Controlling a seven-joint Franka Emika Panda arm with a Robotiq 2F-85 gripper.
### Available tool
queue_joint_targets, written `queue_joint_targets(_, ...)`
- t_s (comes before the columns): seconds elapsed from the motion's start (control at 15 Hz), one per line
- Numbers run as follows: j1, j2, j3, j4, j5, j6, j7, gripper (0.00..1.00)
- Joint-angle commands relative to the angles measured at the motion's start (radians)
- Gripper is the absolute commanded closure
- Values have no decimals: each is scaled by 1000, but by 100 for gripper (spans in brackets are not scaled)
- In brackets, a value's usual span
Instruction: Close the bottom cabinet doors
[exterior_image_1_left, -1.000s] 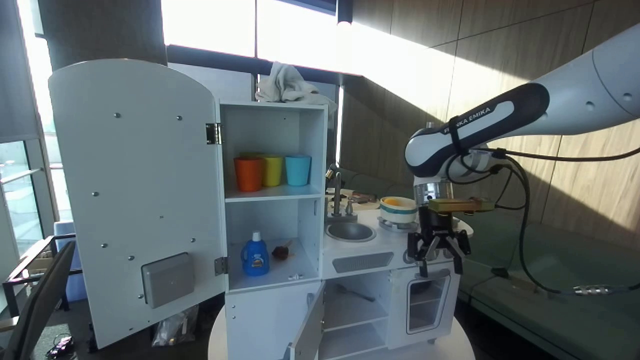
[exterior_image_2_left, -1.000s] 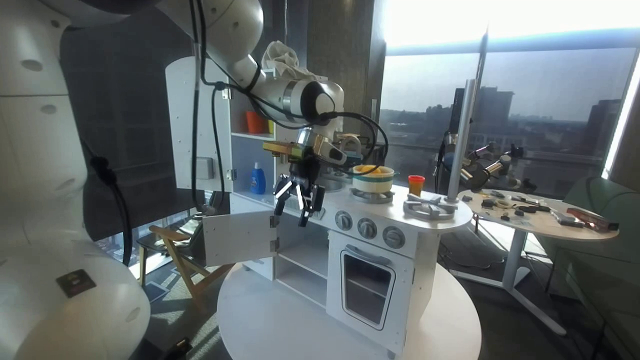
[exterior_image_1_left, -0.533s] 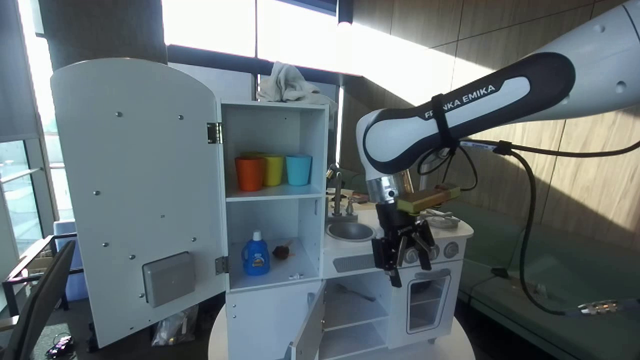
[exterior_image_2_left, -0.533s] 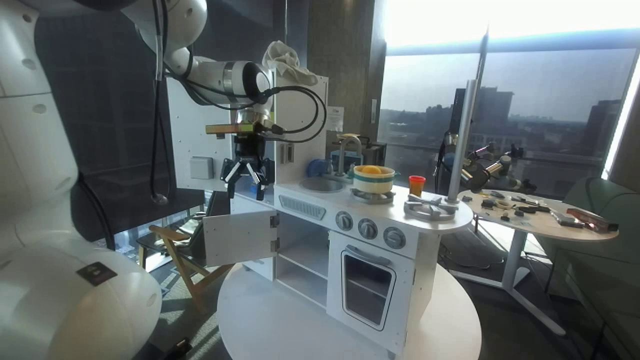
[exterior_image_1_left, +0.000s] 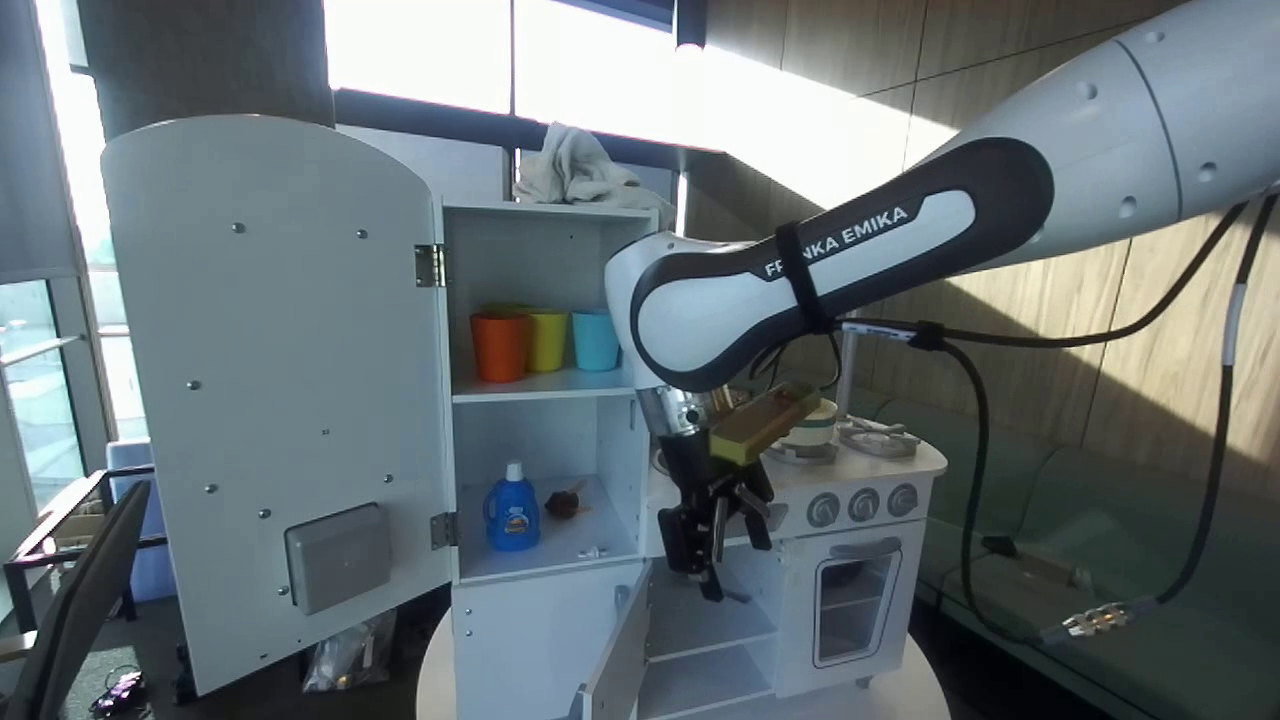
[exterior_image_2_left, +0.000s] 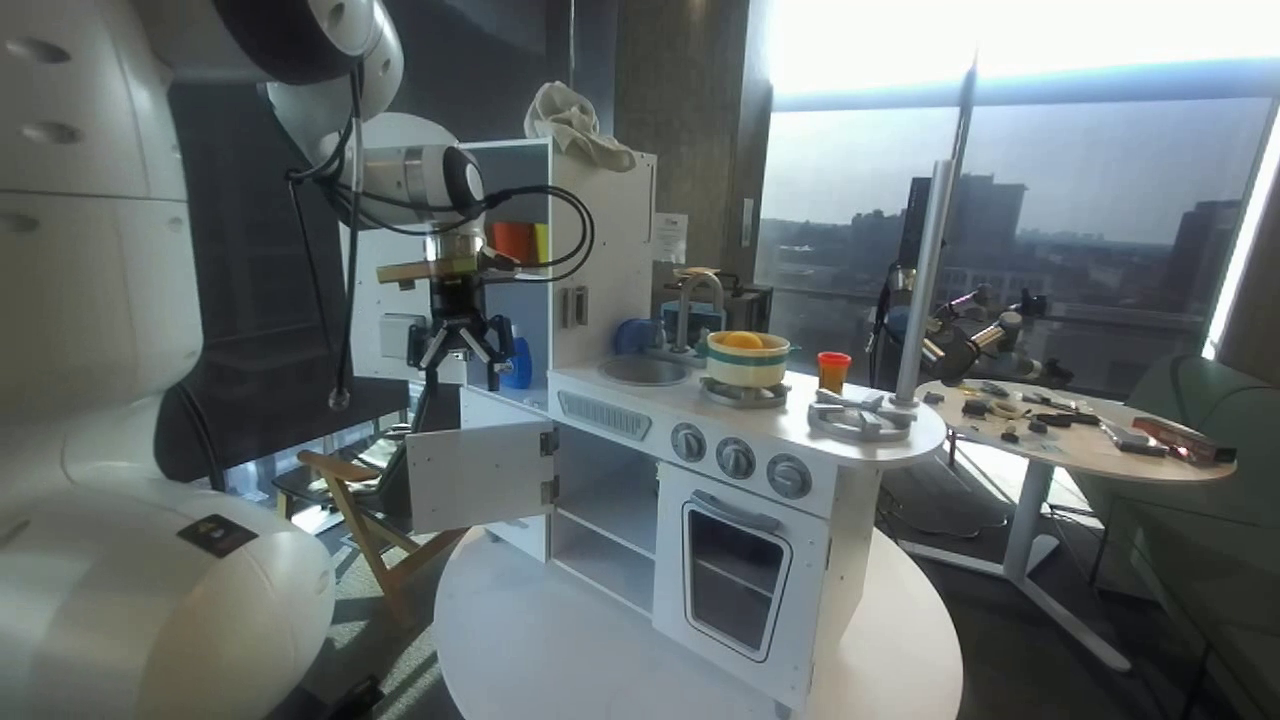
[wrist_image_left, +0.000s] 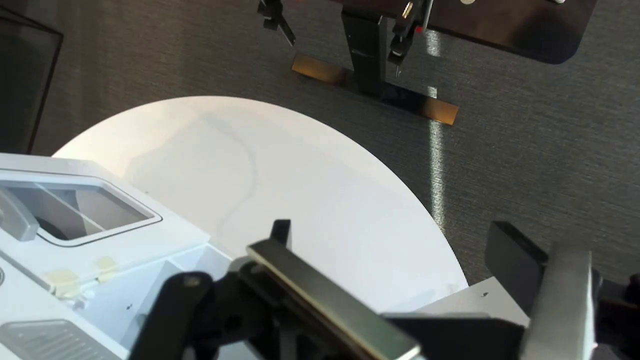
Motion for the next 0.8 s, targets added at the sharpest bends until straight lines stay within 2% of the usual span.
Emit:
queue_joint_targets(0.0, 29, 69, 10, 77, -27, 36, -86, 0)
queue_joint_targets(0.27, 33, 122, 8, 155, 23, -62, -316, 0)
queue_joint_targets(0.33, 42, 92, 6, 87, 1, 4, -215, 0)
queue_joint_targets(0.73, 42, 110, 5, 90, 23, 16, -201, 0)
